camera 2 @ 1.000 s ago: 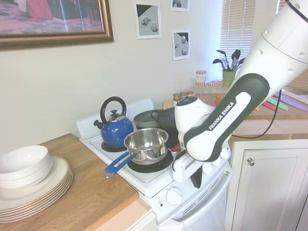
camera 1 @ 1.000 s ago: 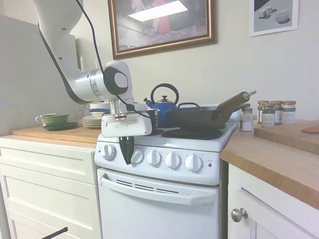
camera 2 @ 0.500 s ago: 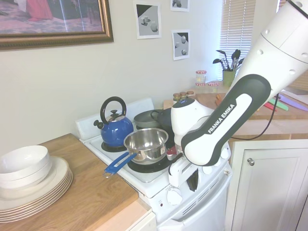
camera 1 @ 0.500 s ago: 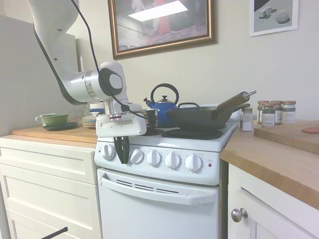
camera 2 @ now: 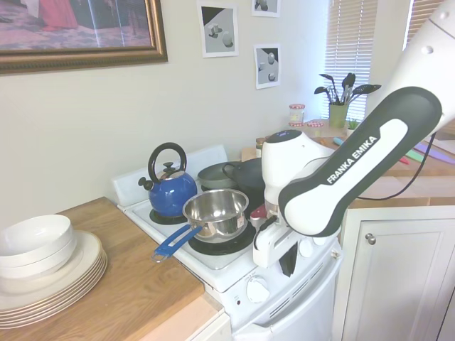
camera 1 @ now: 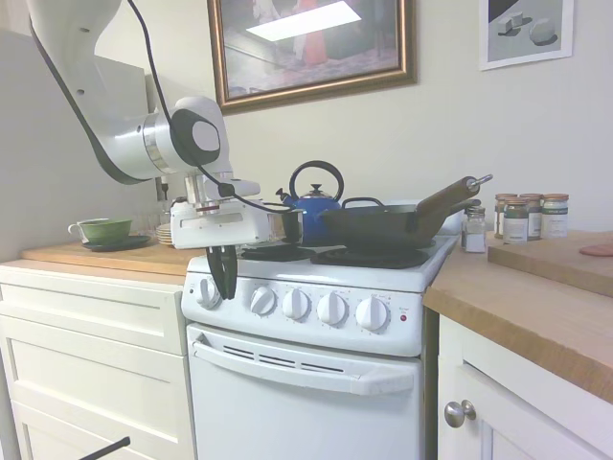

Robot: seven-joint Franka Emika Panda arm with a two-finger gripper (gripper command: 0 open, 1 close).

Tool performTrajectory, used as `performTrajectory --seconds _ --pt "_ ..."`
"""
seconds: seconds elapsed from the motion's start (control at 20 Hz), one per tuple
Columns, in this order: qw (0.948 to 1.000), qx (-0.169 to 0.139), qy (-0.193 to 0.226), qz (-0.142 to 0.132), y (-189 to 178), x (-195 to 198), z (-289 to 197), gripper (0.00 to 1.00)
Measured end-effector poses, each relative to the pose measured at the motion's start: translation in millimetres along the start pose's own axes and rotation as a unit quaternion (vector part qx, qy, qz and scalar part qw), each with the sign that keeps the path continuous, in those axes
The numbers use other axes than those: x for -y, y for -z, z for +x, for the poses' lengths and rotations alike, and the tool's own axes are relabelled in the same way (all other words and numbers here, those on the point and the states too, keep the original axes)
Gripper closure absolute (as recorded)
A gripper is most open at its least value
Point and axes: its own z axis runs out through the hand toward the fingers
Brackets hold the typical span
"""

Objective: Turn on the stove on the bottom left

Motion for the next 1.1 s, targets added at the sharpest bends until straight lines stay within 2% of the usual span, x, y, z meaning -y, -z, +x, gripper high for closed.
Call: performTrajectory --seconds 0.3,0.35,1.1 --pt "0.9994 0.005 -0.028 0.018 15.3 -23.1 5.0 1.00" --pt "0.9993 0.007 -0.032 0.019 15.6 -25.3 5.7 0.00" --pt "0.9982 0.018 -0.048 0.033 30.0 -35.4 12.1 0.00"
